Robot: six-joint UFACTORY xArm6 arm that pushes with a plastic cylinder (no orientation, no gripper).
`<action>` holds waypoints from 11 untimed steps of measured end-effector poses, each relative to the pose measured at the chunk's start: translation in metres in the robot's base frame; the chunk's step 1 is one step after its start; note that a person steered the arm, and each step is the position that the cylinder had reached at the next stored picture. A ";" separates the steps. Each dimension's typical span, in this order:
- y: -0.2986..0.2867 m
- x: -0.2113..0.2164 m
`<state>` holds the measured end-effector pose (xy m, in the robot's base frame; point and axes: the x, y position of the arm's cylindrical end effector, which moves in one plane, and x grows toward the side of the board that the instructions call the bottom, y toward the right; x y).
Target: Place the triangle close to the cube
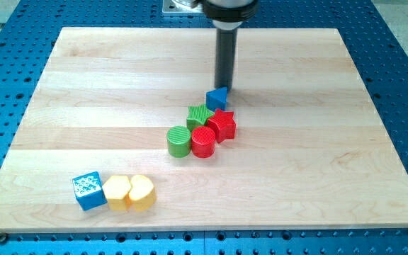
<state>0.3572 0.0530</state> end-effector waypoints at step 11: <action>-0.073 0.096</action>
<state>0.4532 -0.0199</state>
